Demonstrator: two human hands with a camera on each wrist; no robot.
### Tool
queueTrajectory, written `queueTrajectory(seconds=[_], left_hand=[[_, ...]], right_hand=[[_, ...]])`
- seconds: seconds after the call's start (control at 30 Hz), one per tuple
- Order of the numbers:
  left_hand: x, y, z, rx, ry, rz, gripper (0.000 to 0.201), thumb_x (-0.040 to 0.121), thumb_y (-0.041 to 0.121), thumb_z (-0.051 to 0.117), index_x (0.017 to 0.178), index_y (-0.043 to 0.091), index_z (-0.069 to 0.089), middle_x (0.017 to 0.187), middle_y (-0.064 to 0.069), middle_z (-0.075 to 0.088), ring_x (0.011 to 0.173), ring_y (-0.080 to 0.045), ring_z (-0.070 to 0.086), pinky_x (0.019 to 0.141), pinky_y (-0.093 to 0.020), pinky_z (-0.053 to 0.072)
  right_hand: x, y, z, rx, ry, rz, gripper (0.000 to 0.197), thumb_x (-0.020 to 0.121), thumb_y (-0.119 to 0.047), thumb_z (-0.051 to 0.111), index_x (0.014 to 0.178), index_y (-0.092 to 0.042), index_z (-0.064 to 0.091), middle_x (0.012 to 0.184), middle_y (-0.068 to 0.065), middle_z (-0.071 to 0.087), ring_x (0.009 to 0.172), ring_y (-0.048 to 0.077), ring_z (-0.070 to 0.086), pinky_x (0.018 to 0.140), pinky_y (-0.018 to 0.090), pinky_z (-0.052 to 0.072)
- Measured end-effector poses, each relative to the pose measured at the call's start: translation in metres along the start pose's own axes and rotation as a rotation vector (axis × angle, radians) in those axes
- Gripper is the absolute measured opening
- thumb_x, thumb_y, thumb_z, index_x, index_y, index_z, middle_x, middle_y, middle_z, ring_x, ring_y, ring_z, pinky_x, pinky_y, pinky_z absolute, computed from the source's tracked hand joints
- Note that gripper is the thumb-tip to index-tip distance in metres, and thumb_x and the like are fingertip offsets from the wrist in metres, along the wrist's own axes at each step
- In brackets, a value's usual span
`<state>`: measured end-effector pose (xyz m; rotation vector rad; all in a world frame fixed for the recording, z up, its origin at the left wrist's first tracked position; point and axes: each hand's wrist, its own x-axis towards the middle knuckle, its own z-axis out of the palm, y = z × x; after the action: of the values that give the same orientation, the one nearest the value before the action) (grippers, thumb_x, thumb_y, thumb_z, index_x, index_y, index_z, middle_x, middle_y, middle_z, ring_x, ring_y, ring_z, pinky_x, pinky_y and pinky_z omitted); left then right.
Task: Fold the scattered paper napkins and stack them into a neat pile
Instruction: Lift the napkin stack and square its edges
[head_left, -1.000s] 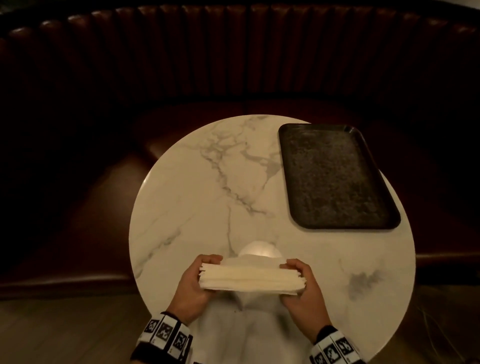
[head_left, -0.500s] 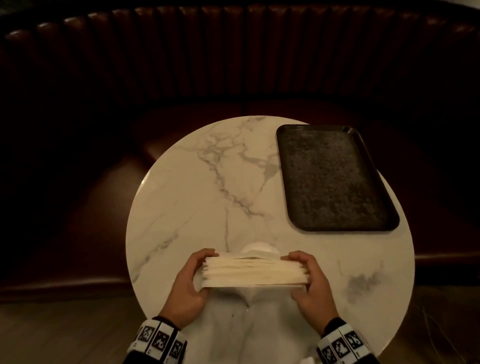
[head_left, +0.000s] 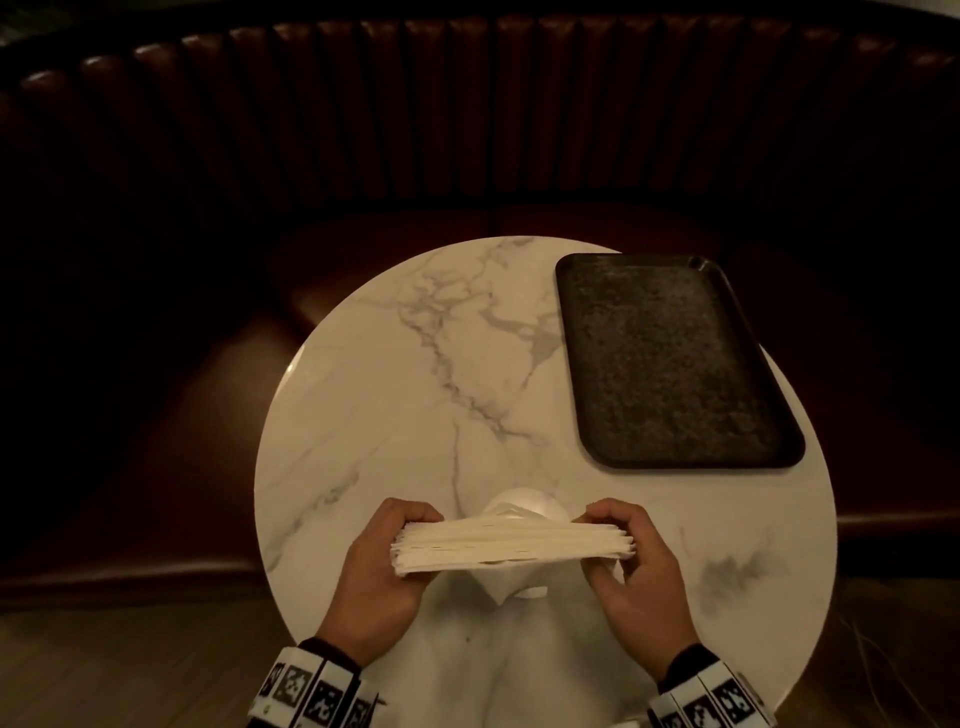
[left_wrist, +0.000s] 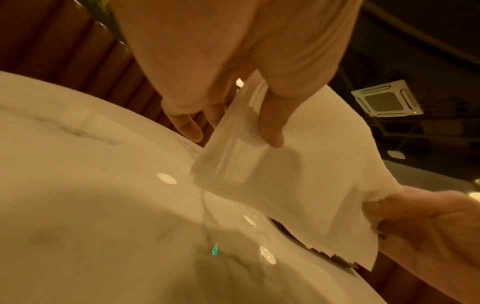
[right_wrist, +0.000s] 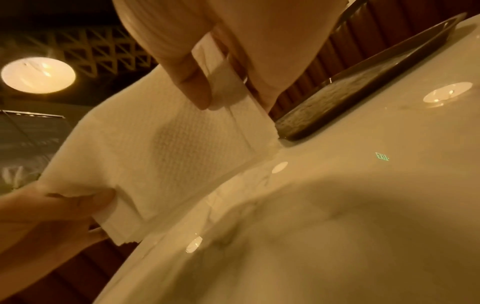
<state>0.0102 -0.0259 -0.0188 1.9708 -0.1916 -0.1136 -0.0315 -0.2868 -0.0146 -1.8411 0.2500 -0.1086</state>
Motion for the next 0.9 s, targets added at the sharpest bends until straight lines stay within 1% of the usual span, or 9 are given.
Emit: queueTrajectory(seconds=[0.1,0.2,0.3,0.4,0.47,0.57,0.7,0.8,0.9], left_hand=[[0.0,-0.012,0.006,-0.005,-0.067,-0.122,0.053,0.07,0.005,0.077,0.113,0.03,0.057,0.107,0.012,0.064,0.099,-0.008,0.063,0.086,-0.023,0.052],[-0.002,-0.021,0.015,0.01,-0.068,-0.199,0.052,0.068,0.009,0.074,0.109,0.036,0.057,0.101,0.013,0.067,0.091,-0.008,0.066,0.084,-0.028,0.053],[0.001,-0.021,0.015,0.053,0.004,-0.188,0.051,0.07,-0.005,0.074,0.104,0.029,0.059,0.093,0.012,0.068,0.083,-0.007,0.065,0.077,-0.03,0.054],[0.004,-0.01,0.006,0.057,-0.007,-0.164,0.05,0.071,-0.001,0.078,0.101,0.034,0.06,0.095,0.019,0.066,0.087,-0.005,0.065,0.074,-0.016,0.05],[0.007,0.002,-0.007,0.084,-0.1,-0.164,0.056,0.07,0.015,0.081,0.109,0.045,0.054,0.104,0.023,0.064,0.098,-0.005,0.062,0.083,-0.015,0.048],[0.009,0.032,-0.037,0.312,-0.323,-0.127,0.082,0.062,0.05,0.079,0.129,0.058,0.032,0.126,0.036,0.044,0.122,-0.004,0.043,0.107,-0.032,0.035],[0.011,0.087,-0.033,0.422,-0.52,-0.047,0.111,0.049,0.076,0.074,0.137,0.06,0.009,0.135,0.048,0.004,0.127,0.007,0.009,0.107,-0.022,0.018],[0.02,0.092,0.001,0.352,-0.456,0.033,0.097,0.057,0.064,0.078,0.135,0.053,0.023,0.134,0.036,0.03,0.125,0.009,0.028,0.102,-0.016,0.031],[0.03,0.074,0.018,0.144,-0.345,-0.095,0.055,0.069,0.045,0.077,0.115,0.043,0.049,0.104,0.019,0.066,0.093,0.002,0.061,0.081,-0.027,0.052]], right_hand=[[0.005,0.011,0.005,-0.056,-0.064,0.085,0.061,0.073,0.016,0.061,0.112,-0.03,0.053,0.101,-0.012,0.068,0.099,0.001,0.062,0.091,0.022,0.05],[0.007,0.02,0.016,-0.077,-0.069,0.129,0.06,0.071,0.014,0.063,0.109,-0.031,0.055,0.094,-0.01,0.07,0.093,0.002,0.064,0.089,0.028,0.052],[0.01,0.02,0.019,-0.065,-0.012,0.122,0.051,0.074,0.009,0.068,0.101,-0.032,0.058,0.093,-0.014,0.069,0.089,0.004,0.065,0.084,0.024,0.053],[0.013,0.01,0.011,-0.099,-0.012,0.065,0.045,0.077,0.004,0.07,0.097,-0.035,0.059,0.095,-0.02,0.066,0.089,0.002,0.062,0.076,0.012,0.049],[0.017,-0.004,0.003,-0.138,-0.055,0.007,0.04,0.079,0.001,0.069,0.097,-0.033,0.059,0.096,-0.023,0.064,0.088,0.0,0.061,0.071,0.007,0.046],[0.026,-0.033,-0.01,-0.188,-0.167,-0.098,0.036,0.082,-0.001,0.066,0.099,-0.032,0.059,0.094,-0.022,0.065,0.086,0.0,0.062,0.071,0.01,0.047],[0.038,-0.077,-0.021,-0.292,-0.362,-0.248,0.037,0.081,-0.005,0.061,0.104,-0.034,0.056,0.093,-0.014,0.065,0.088,0.006,0.063,0.074,0.023,0.052],[0.047,-0.101,-0.016,-0.36,-0.486,-0.325,0.039,0.078,-0.007,0.059,0.106,-0.033,0.055,0.093,-0.014,0.064,0.088,0.006,0.062,0.073,0.024,0.051],[0.054,-0.113,-0.011,-0.343,-0.505,-0.298,0.045,0.079,-0.014,0.062,0.115,-0.037,0.049,0.094,-0.011,0.065,0.086,0.008,0.062,0.075,0.023,0.052]])
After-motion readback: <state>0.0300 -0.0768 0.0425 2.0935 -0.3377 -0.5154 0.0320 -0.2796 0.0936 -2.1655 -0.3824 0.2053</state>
